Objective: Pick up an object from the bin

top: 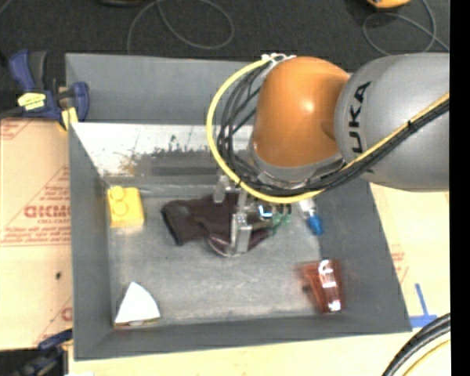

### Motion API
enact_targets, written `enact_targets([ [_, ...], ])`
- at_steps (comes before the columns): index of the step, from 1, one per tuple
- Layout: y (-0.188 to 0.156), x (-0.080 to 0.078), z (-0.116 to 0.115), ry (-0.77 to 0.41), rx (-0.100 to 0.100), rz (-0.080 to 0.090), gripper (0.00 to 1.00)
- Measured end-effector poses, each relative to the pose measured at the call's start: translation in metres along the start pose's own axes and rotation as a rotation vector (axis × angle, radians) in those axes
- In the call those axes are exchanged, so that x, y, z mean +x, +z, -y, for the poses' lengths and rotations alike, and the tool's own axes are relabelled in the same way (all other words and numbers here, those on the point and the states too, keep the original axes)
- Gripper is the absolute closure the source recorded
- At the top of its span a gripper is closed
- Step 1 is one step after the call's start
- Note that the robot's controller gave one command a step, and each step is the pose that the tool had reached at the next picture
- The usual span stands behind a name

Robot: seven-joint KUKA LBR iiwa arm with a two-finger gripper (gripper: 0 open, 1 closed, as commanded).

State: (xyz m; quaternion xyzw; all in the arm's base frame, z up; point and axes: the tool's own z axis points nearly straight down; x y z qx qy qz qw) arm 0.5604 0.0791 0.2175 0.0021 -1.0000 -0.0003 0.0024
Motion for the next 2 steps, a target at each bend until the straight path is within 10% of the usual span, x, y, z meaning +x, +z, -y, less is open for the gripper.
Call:
enact_targets([
  [2,0.016,-0.007,-0.002,0.078,-0.001,0.013,0.0],
])
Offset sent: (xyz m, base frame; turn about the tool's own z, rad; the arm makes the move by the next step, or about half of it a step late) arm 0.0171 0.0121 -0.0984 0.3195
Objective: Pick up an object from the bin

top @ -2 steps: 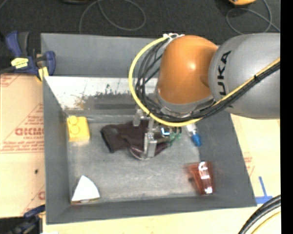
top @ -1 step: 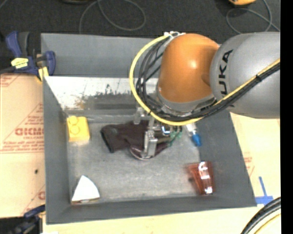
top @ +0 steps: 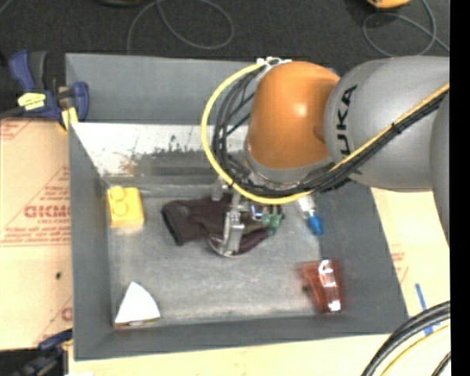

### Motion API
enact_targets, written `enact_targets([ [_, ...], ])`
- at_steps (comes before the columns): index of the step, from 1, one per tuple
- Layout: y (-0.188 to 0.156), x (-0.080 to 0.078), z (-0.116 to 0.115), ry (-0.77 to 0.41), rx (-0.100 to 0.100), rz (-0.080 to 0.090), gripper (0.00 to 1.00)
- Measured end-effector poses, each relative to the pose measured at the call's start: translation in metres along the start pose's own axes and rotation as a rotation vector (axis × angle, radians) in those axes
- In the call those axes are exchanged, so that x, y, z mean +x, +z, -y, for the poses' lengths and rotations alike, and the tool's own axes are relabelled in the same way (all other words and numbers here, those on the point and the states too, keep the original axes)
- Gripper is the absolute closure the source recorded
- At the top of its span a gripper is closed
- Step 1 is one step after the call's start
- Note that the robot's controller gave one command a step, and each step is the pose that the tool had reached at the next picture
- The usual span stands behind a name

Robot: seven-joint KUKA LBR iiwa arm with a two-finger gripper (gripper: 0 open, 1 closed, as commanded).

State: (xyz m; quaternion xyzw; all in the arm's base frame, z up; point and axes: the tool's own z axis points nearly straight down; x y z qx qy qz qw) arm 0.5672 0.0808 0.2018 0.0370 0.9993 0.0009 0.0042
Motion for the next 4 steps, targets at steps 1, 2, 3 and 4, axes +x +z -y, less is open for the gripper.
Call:
enact_targets([
  [1,0.05,-0.007,-0.003,0.08,-0.001,0.001,0.0],
  [2,0.096,-0.006,0.004,0.037,0.001,-0.002,0.0],
  [3,0.13,-0.02,-0.003,0.117,-0.003,0.006,1.0],
  [4,0.13,-0.02,-0.003,0.118,-0.003,0.005,1.0],
])
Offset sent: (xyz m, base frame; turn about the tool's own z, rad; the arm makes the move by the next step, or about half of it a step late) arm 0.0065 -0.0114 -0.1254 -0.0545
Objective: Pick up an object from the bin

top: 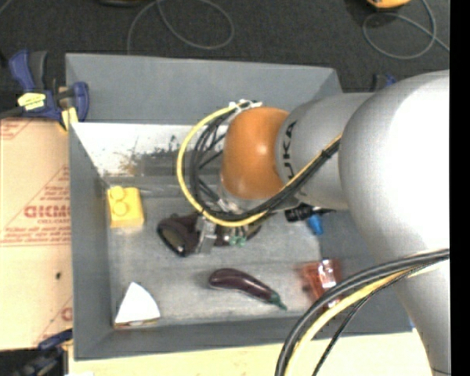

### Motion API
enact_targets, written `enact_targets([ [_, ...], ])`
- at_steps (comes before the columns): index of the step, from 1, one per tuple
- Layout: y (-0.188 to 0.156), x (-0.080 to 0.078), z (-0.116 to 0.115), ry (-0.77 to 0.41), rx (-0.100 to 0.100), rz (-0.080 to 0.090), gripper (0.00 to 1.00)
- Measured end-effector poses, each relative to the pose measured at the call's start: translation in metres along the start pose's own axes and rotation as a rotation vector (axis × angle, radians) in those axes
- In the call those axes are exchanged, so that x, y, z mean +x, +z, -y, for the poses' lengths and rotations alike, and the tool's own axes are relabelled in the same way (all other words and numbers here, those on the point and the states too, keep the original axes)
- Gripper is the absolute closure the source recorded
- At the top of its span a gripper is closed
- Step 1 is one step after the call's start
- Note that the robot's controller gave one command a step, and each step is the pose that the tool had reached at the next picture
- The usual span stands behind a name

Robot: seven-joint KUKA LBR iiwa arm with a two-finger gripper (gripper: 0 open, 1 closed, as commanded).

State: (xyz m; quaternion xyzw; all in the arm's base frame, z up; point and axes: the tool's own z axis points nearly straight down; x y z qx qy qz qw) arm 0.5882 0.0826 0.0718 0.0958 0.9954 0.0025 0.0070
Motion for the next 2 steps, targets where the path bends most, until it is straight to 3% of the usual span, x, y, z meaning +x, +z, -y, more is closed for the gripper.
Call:
enact_targets([
  [1,-0.0926,-0.0119,0.0085,0.022,0.0,0.003,1.0],
  [2,-0.0926,-0.0118,0.0085,0.022,-0.001,0.003,1.0],
])
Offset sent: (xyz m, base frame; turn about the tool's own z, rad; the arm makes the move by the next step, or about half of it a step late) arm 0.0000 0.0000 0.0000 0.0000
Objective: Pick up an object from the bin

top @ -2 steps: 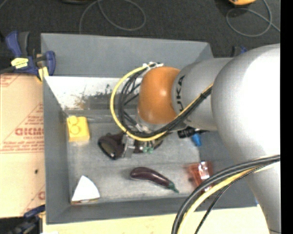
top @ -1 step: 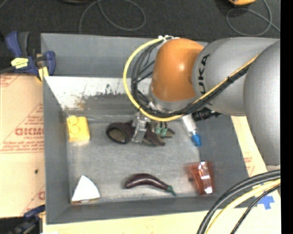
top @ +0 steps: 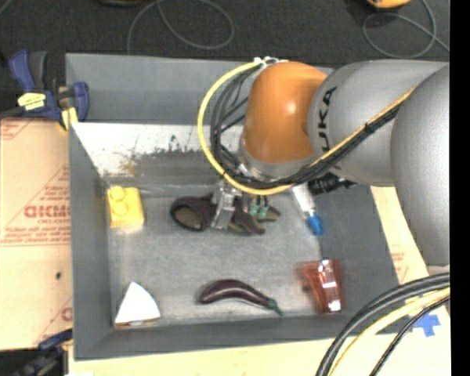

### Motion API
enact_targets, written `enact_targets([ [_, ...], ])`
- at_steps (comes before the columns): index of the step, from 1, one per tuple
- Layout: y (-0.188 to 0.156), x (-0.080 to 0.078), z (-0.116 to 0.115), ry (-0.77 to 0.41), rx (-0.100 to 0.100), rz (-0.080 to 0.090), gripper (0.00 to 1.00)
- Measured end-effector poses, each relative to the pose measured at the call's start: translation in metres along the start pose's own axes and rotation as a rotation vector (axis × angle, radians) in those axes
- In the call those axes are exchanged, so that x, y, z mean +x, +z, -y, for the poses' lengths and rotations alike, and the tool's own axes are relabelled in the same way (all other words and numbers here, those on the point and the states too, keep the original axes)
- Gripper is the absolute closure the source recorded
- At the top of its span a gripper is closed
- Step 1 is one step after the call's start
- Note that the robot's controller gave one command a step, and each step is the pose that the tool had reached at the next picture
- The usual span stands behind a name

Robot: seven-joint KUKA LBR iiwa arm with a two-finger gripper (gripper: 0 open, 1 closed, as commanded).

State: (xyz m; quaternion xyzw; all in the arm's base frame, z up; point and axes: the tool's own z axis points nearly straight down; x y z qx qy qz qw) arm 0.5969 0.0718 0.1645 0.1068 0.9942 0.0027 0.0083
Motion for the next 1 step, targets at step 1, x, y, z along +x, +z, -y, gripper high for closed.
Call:
enact_targets([
  [1,-0.0955,-0.0063,-0.0079,-0.07,0.001,0.004,1.0],
])
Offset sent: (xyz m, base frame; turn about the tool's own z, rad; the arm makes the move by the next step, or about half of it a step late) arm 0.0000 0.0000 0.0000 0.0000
